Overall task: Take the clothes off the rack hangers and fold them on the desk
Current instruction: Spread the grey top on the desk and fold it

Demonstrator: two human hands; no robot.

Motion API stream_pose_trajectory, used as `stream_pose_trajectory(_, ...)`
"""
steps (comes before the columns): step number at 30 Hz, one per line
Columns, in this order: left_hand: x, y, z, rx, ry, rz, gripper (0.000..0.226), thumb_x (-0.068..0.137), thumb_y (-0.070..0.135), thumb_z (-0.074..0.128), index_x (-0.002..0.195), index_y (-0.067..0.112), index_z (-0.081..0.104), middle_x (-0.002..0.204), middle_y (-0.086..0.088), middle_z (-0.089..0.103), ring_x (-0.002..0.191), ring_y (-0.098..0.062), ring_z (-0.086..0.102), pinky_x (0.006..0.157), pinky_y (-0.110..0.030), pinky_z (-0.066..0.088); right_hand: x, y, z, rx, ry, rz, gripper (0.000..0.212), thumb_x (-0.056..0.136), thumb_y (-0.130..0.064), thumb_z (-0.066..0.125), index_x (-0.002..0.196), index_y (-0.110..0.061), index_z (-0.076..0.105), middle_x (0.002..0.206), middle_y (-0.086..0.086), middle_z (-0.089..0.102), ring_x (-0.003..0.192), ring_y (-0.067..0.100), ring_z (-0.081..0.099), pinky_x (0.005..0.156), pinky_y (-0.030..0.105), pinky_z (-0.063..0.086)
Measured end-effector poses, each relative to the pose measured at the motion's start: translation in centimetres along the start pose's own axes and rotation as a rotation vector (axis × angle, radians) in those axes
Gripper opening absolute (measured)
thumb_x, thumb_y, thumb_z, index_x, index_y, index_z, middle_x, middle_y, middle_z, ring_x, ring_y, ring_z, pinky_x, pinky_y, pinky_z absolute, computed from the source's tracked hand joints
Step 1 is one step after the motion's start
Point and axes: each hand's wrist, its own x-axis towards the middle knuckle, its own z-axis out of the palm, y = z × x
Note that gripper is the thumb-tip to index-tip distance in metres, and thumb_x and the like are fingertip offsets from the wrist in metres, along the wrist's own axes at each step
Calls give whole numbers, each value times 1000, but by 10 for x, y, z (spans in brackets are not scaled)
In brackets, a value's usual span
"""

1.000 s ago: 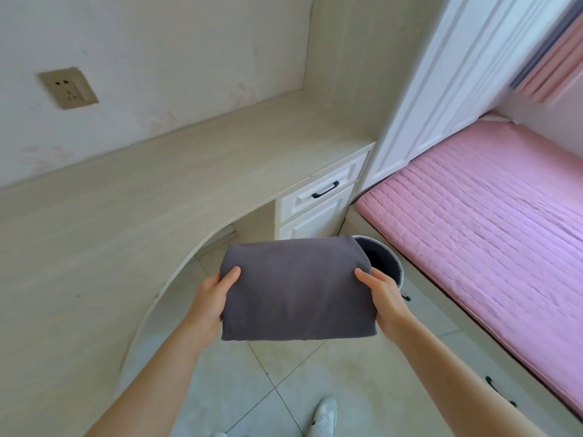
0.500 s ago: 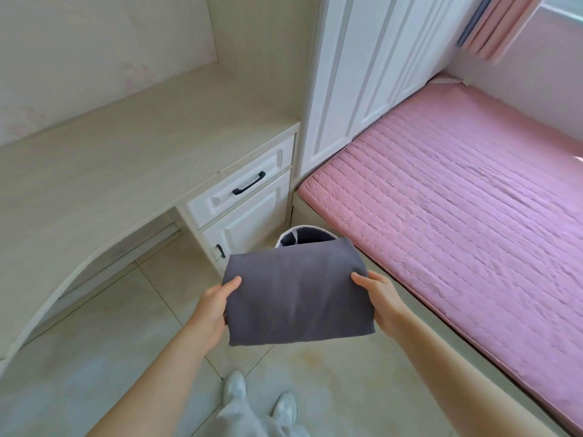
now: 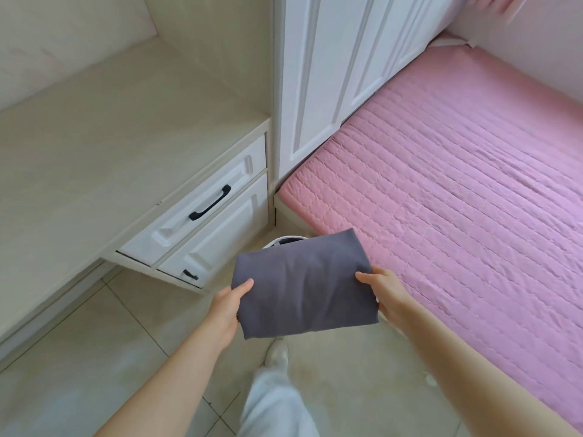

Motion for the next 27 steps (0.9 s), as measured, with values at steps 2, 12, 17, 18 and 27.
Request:
stream_pose_trajectory(2,21,2,10,21,-1,5,20,93,19,62,112,11,66,104,-7,74,100,-27,68,84,-39,52,24,-2,1,-30,26,-12,23,90,-3,53,102,-14,69,98,5,74,97,28,68,93,46,52)
stream_pose_trajectory(12,164,-61,49,22,74,-60,16,99,15,52,108,17,65,105,-4,72,100,-23,67,82,-36,52,174,43,22,-147,151,-99,23,93,-1,46,105,-12,62,97,1,65,90,20,58,67,24,44)
stream_pose_trajectory(17,227,-114,49,48,170,-93,21,100,17,51,117,17,63,109,-3,70,101,-22,66,85,-36,52,244,89,35,-254,70,-74,25,94,-4,47,110,-14,63,104,1,66,98,21,60,82,32,47)
stream_pose_trajectory(18,240,-125,48,61,199,-94,19,100,19,50,114,17,63,109,-3,70,98,-22,65,84,-35,52,259,99,39,-280,51,-68,25,93,-5,47,109,-15,63,105,1,67,99,23,60,85,34,48)
stream_pose_trajectory(27,307,-165,60,217,520,8,30,102,24,40,121,7,57,122,-13,61,109,-33,57,101,-50,46,334,134,82,-438,13,-154,20,95,-9,42,102,-14,60,98,3,66,92,26,61,86,41,51)
